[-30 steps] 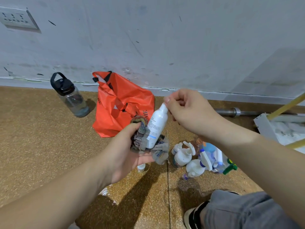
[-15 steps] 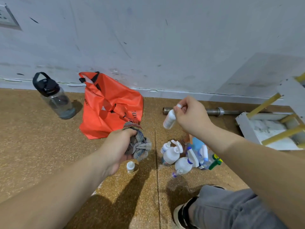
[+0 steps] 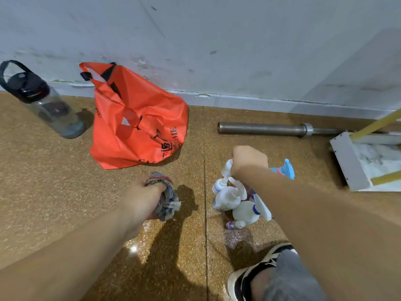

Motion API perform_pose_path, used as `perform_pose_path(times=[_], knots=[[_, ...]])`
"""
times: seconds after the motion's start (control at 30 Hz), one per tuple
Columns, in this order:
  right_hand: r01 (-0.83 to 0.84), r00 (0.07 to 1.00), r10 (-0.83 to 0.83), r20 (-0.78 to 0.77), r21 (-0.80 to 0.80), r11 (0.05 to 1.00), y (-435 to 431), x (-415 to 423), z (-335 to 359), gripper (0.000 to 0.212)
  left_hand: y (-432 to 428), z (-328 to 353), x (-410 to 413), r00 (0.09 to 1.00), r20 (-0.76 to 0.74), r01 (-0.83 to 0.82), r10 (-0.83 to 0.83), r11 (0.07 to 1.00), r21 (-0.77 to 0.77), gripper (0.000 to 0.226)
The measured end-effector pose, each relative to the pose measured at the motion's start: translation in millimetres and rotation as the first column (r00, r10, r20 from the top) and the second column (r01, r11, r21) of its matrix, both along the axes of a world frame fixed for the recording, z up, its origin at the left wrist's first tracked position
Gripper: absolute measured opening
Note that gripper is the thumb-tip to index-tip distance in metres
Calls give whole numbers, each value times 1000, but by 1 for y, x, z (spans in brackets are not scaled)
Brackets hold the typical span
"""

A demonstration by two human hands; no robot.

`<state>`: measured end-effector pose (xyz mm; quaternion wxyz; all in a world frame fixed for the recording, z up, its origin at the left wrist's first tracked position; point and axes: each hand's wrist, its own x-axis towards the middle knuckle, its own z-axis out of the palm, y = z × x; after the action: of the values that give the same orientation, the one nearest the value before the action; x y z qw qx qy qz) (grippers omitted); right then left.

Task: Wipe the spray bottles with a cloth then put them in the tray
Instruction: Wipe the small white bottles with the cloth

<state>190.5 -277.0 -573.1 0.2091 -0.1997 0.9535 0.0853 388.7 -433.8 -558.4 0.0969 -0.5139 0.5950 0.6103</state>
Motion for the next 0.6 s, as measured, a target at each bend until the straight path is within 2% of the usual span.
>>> perform_pose_path(times=[0.13, 0.3, 0.37, 0.5, 0.6], knots=[[-33, 997, 24, 73, 132, 991, -7, -12, -27, 16, -5, -24, -9, 998, 29, -54, 55, 998, -6, 11], [33, 985, -63, 161, 178, 983, -6, -27, -54, 25, -7, -39, -12, 999, 29, -34, 34, 999, 8, 11], [41, 985, -69, 160, 173, 984, -6, -29, -59, 25, -9, -40, -12, 999, 29, -44, 44, 999, -2, 9], [60, 988, -83, 133, 168, 984, -16, -30, -47, 12, -13, -36, -7, 999, 24, -45, 45, 999, -9, 8], [-21, 999, 17, 34, 120, 993, -27, -20, -27, 7, -16, -28, -2, 999, 19, -45, 45, 999, -27, 7]])
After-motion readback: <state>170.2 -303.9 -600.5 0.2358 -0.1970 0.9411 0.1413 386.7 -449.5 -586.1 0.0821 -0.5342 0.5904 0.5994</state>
